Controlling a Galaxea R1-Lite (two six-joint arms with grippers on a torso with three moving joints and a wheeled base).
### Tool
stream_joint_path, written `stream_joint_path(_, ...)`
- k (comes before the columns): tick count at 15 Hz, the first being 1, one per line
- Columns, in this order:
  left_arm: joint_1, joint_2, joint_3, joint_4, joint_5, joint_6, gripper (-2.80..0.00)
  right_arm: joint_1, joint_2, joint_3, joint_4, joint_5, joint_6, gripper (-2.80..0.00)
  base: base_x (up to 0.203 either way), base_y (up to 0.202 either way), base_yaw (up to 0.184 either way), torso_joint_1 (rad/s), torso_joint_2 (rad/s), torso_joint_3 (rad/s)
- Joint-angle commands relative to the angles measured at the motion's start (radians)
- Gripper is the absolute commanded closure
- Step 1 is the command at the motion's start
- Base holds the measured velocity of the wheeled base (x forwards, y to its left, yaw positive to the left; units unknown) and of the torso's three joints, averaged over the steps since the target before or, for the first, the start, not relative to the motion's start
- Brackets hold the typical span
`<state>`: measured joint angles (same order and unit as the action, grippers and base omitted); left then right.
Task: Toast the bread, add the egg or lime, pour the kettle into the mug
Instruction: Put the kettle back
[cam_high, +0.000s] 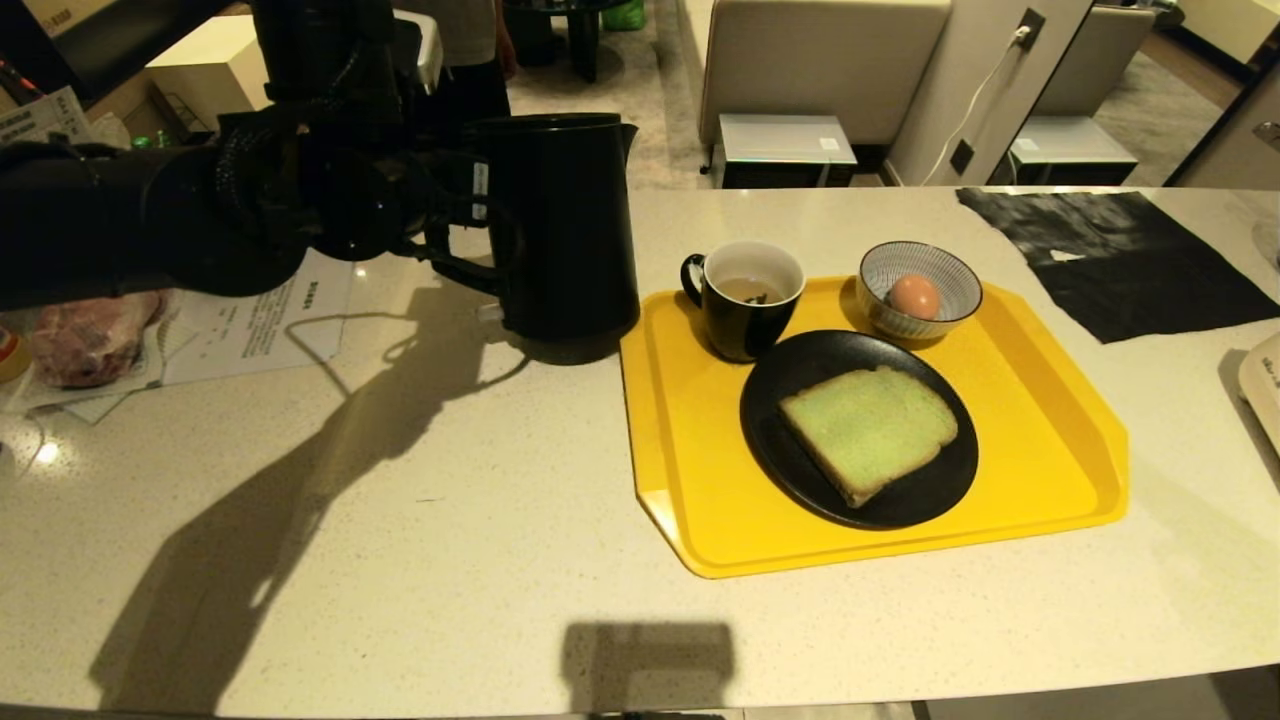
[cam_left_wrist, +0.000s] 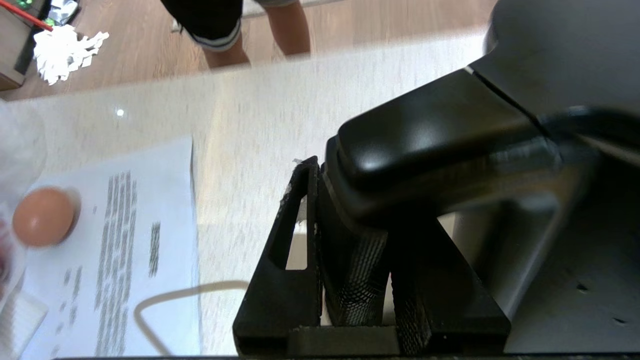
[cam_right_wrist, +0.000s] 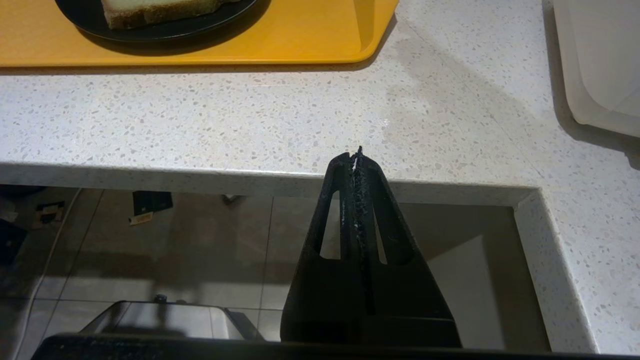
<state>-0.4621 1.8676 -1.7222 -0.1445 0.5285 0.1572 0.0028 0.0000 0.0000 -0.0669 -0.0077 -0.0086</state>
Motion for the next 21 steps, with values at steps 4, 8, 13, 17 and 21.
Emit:
stream_joint_path(4, 0.065, -0.148, 0.167, -0.079, -0.007, 0.216, 0.00, 0.000, 0.002, 0.028, -0.001, 0.000, -0.001, 0.00, 0.000, 0.000, 0.000, 0.000, 0.00, 0.000)
stream_joint_path(8, 0.100, -0.186, 0.173, -0.053, -0.056, 0.247, 0.00, 0.000, 0.002, 0.028, -0.001, 0.000, -0.001, 0.00, 0.000, 0.000, 0.000, 0.000, 0.00, 0.000)
stream_joint_path(13, 0.106, -0.200, 0.277, -0.056, -0.048, 0.175, 0.00, 0.000, 0.002, 0.028, -0.001, 0.000, -0.001, 0.00, 0.000, 0.000, 0.000, 0.000, 0.00, 0.000)
stream_joint_path(17, 0.106, -0.208, 0.306, -0.056, -0.048, 0.133, 0.00, 0.000, 0.002, 0.028, -0.001, 0.000, -0.001, 0.00, 0.000, 0.000, 0.000, 0.000, 0.00, 0.000)
stream_joint_path(21, 0.102, -0.208, 0.309, -0.056, -0.042, 0.096, 0.00, 0.000, 0.002, 0.028, -0.001, 0.000, -0.001, 0.00, 0.000, 0.000, 0.000, 0.000, 0.00, 0.000)
